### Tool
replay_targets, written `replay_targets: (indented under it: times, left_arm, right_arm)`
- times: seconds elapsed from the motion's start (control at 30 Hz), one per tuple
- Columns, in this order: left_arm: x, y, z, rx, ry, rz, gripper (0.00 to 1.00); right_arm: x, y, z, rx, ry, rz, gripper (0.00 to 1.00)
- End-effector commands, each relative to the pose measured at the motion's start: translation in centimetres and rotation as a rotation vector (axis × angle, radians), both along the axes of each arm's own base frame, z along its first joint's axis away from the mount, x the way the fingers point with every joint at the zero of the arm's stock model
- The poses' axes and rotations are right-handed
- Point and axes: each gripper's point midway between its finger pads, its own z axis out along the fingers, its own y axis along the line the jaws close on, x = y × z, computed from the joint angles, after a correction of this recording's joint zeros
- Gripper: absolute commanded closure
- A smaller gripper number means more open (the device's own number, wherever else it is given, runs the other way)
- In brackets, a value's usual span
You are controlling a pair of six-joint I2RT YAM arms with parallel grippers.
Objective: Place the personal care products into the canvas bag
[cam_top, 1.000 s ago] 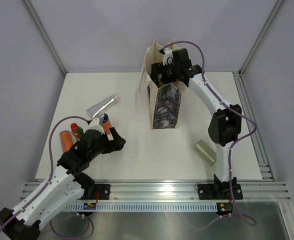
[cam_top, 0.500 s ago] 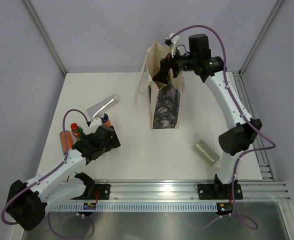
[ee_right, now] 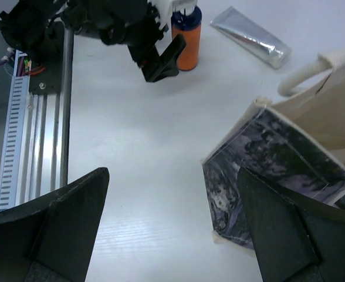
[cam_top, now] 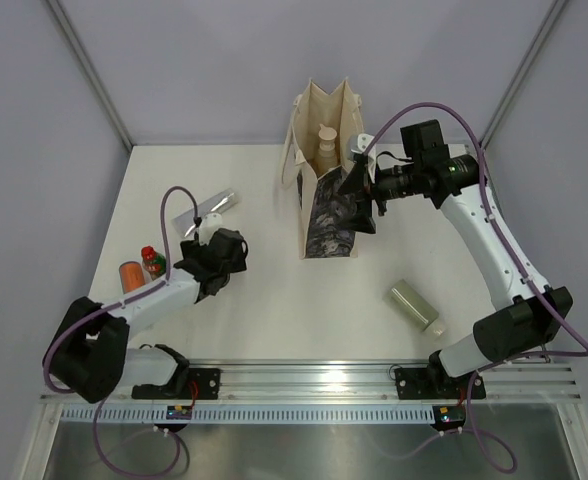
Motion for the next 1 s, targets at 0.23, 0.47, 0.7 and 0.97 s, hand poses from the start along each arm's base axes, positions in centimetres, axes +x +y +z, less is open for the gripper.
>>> replay_targets:
  times: [0.23,0.47,0.7,0.97]
  left_arm:
    - [6.9,1.3,3.4,0.023,-0.158,0.054,0.07]
    - [6.7,1.3,3.2,0.002,-0.155,0.038,0.4]
    - [7.3,1.3,3.4,-0.035,-0.18,0.02,0.73]
    - [7.7,-0.8,5.8,-0.118,-0.241,-0.095,1.0]
  right_arm:
    - [0.9,-4.2,-1.7,-0.016,0.012,-0.135,0.01]
    - [1.3,-4.5,-2.0,-0.007,0.044,-0.162,0.01]
    - [0.7,-4.1,-0.8,0.024,0.053,-0.134,0.0]
    - [0.5,-3.9,0.2,0.049,0.064,-0.126,0.0]
